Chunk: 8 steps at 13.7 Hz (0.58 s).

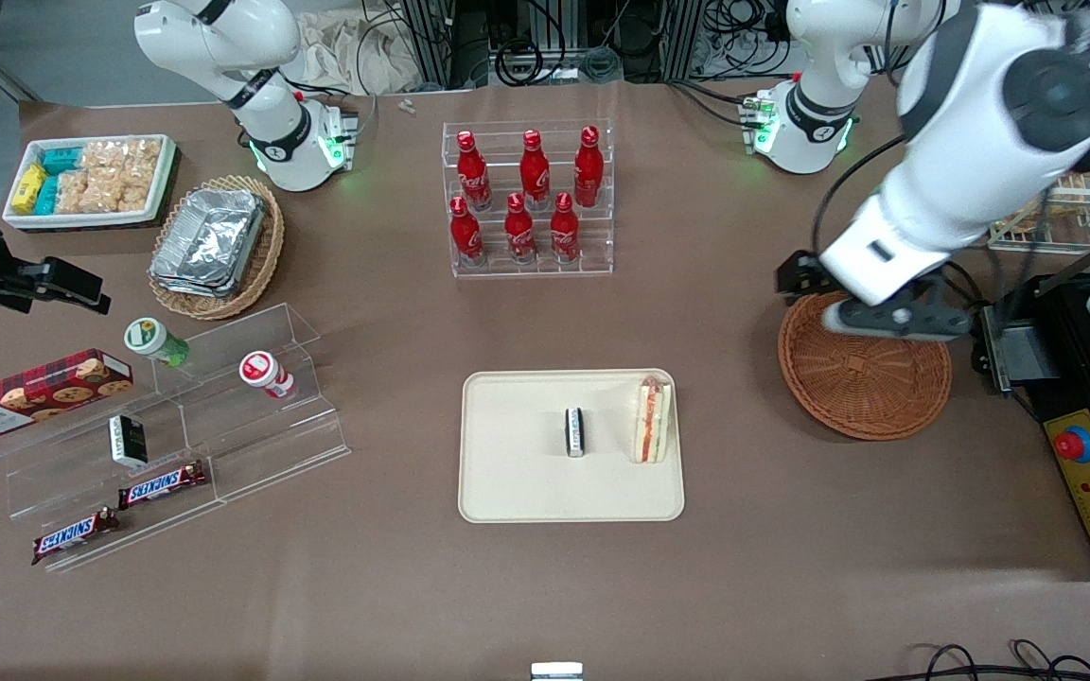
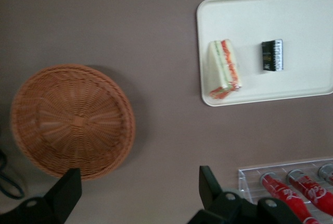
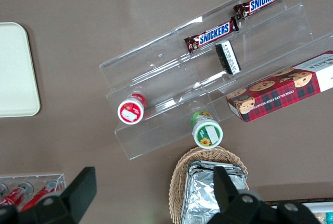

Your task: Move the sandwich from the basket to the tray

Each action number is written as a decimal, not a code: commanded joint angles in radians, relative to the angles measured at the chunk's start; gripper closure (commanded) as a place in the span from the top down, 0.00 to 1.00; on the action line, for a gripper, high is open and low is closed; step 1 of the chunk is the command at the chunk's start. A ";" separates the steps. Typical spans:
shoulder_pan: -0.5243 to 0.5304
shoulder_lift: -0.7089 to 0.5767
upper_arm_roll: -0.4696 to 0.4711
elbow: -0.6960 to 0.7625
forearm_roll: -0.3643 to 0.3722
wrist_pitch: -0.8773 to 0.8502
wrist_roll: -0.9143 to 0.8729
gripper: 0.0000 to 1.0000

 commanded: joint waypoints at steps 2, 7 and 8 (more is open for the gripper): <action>-0.006 -0.142 0.138 -0.099 -0.041 -0.037 0.138 1.00; -0.007 -0.186 0.198 -0.104 -0.031 -0.086 0.160 1.00; -0.009 -0.177 0.192 -0.072 -0.031 -0.091 0.137 1.00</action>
